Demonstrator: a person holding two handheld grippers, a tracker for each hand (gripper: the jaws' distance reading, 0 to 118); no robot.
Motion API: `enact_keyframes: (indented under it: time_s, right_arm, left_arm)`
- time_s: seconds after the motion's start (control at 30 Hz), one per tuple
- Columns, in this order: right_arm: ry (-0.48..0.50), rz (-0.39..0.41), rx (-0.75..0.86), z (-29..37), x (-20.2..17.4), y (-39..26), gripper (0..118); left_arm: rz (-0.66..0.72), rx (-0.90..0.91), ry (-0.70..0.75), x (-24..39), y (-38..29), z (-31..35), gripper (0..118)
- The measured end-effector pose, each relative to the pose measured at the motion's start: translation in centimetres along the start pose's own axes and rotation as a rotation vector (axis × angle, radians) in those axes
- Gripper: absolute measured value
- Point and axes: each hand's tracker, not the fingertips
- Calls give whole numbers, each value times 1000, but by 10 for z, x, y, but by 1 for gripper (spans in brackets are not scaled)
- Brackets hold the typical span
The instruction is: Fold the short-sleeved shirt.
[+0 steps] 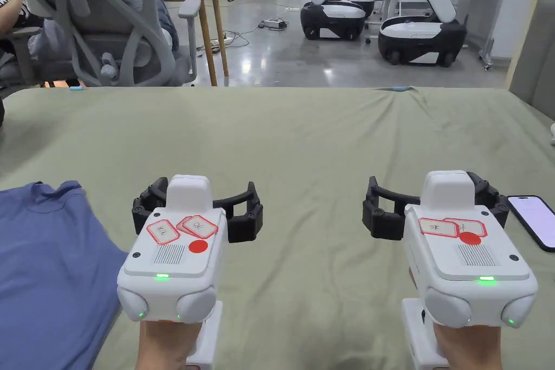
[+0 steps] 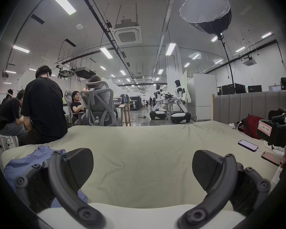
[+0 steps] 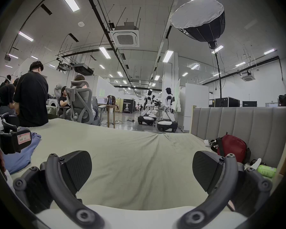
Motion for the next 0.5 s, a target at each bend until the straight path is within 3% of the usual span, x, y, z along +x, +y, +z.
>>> enact_keyframes:
  time_s: [0.5]
  right_arm:
    - [5,11,-11,0,-3,-1,118]
  left_arm:
    - [-6,7,-1,2,0,2,118]
